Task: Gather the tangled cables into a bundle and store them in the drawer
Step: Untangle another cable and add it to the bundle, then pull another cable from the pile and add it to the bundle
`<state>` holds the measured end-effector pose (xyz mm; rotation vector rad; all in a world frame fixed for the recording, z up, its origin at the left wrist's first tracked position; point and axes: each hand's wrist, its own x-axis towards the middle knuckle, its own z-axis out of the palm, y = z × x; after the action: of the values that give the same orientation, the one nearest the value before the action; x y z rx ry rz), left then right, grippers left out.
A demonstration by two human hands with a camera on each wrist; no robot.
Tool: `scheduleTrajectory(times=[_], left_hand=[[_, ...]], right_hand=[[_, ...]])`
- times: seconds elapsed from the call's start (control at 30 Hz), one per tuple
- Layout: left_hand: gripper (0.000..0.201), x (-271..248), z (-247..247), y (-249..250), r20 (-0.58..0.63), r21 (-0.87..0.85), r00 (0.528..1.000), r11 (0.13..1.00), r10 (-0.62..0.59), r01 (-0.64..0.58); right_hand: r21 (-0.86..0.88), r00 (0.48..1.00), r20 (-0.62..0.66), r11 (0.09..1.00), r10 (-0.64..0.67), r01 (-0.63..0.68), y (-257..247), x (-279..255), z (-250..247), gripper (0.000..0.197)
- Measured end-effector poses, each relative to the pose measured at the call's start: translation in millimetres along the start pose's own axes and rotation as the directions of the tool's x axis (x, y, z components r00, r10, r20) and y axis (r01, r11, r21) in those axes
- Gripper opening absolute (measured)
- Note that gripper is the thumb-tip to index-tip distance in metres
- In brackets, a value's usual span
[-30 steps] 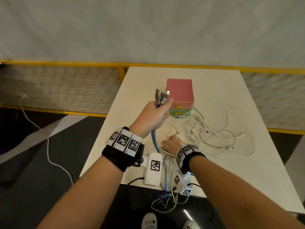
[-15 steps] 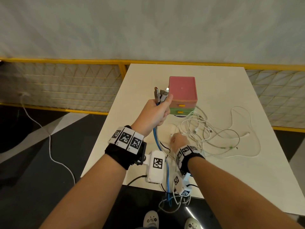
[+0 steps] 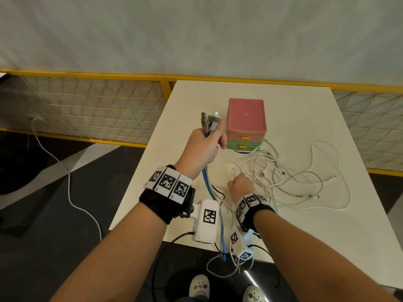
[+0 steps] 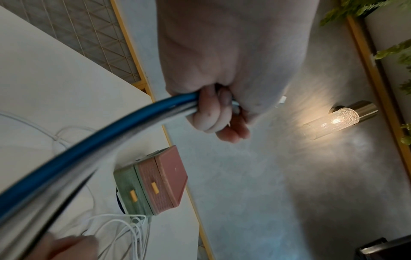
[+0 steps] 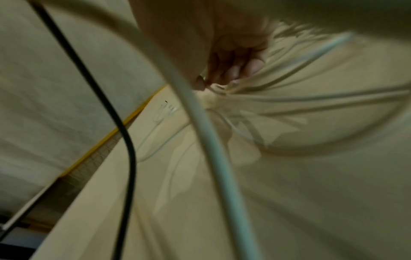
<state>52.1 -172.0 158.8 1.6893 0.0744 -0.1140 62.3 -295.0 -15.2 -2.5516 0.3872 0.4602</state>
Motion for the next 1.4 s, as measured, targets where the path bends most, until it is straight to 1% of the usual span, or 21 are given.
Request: scheduleTrajectory(times=[0.03,0.07,0.13,0.17,0.23,0.33,0.37,0.43,0.47,0.53,0.6,0.67,0.73,0.8,0.93,1.03,1.1,1.17,1.23,1.33,1.4], left_hand=[[0.049,0.2,-1.2,-0.8,-0.007,-0.019,1.000,1.000,0.005,-0.005],[0.046,0.6,-2.3,-1.7,-0.005,-0.030,1.000,1.000,0.009,-0.009],[0.038,1.4,-3.8,-2.2,0.013,-0.031,1.000,1.000,0.005,-0.005],[0.035,1.8,-4.1,-2.1,0.015,-0.024,1.000,1.000,-0.004,0.004],[0.037,4.2,-3.6,-3.5,-0.007,-0.010,1.000,1.000,-0.021,0.021],[0.029,6.8,5.1,-4.3,-0.006,-0.021,1.000,0.999,-0.028,0.028],[0.028,6.4,9.8,-3.0,0.021,-0.021,0.999,0.999,-0.036,0.036],[0.031,6.0,19.6,-1.7,0.110,-0.003,0.992,0.998,-0.056,0.057],[0.033,5.2,24.7,-1.2,0.163,0.012,0.985,0.999,-0.052,0.050],[0.041,3.8,33.5,-0.9,0.238,0.050,0.971,0.999,-0.002,-0.010],[0.041,1.8,39.9,1.9,0.219,0.027,0.974,0.998,0.054,-0.061],[0.037,-2.2,44.5,6.7,0.198,-0.072,0.975,0.994,0.098,-0.086],[0.036,-6.9,48.3,10.2,0.245,-0.111,0.960,0.987,0.136,-0.112],[0.036,-11.3,50.9,11.8,0.289,-0.093,0.943,0.985,0.166,-0.144],[0.045,-10.2,56.2,9.1,0.239,-0.038,0.951,0.980,0.198,-0.195],[0.048,-11.4,60.0,7.0,0.223,-0.029,0.944,0.970,0.243,-0.242],[0.046,-11.7,61.1,8.4,0.205,-0.017,0.947,0.968,0.249,-0.251],[0.043,-10.5,61.2,12.6,0.124,0.000,0.962,0.969,0.245,-0.247],[0.040,-9.7,60.0,20.1,0.067,-0.072,0.965,0.966,0.254,-0.249],[0.037,-14.2,54.2,41.7,0.075,-0.356,0.974,0.918,0.215,-0.176],[0.038,-15.5,46.9,54.4,0.068,-0.411,0.970,0.893,0.232,-0.184]], right_hand=[[0.105,0.998,-0.060,0.994,-0.037,0.043,1.1,-1.7,-5.0,0.027],[0.255,0.991,-0.104,0.961,-0.080,0.105,2.1,-3.1,-11.5,0.020],[0.536,0.971,-0.169,0.810,-0.171,0.236,2.8,-10.4,-30.4,0.009],[0.613,0.956,-0.213,0.735,-0.200,0.290,2.2,-15.3,-42.4,0.006],[0.711,0.934,-0.277,0.605,-0.227,0.358,-0.5,-24.6,-66.5,0.007],[0.841,0.919,-0.286,0.389,-0.272,0.377,-6.2,-43.7,-96.6,0.011],[0.860,0.913,-0.284,0.342,-0.294,0.378,-7.2,-50.7,-103.9,0.012],[0.862,0.891,-0.289,0.309,-0.351,0.402,-8.4,-63.0,-112.6,0.013],[0.855,0.875,-0.296,0.303,-0.383,0.422,-8.7,-68.2,-114.5,0.013],[0.839,0.856,-0.297,0.311,-0.424,0.446,-8.0,-77.6,-116.4,0.013],[0.810,0.847,-0.294,0.356,-0.442,0.467,-4.6,-83.8,-117.0,0.020],[0.759,0.825,-0.304,0.402,-0.477,0.512,-0.7,-89.1,-118.1,0.026],[0.725,0.804,-0.322,0.416,-0.499,0.548,3.0,-92.3,-120.1,0.028],[0.718,0.796,-0.335,0.410,-0.504,0.562,6.8,-94.6,-121.7,0.027],[0.679,0.760,-0.336,0.417,-0.556,0.605,10.7,-99.8,-121.8,0.025],[0.678,0.760,-0.330,0.420,-0.560,0.604,11.8,-102.2,-123.8,0.025],[0.674,0.749,-0.314,0.419,-0.584,0.609,11.9,-104.3,-125.0,0.026],[0.637,0.732,-0.279,0.450,-0.621,0.625,12.2,-106.9,-124.8,0.027],[0.584,0.724,-0.240,0.500,-0.647,0.640,14.5,-106.7,-122.2,0.028],[0.546,0.740,-0.192,0.557,-0.644,0.626,25.7,-98.7,-116.9,0.030],[0.529,0.759,-0.156,0.596,-0.632,0.604,37.0,-90.8,-114.1,0.031]])
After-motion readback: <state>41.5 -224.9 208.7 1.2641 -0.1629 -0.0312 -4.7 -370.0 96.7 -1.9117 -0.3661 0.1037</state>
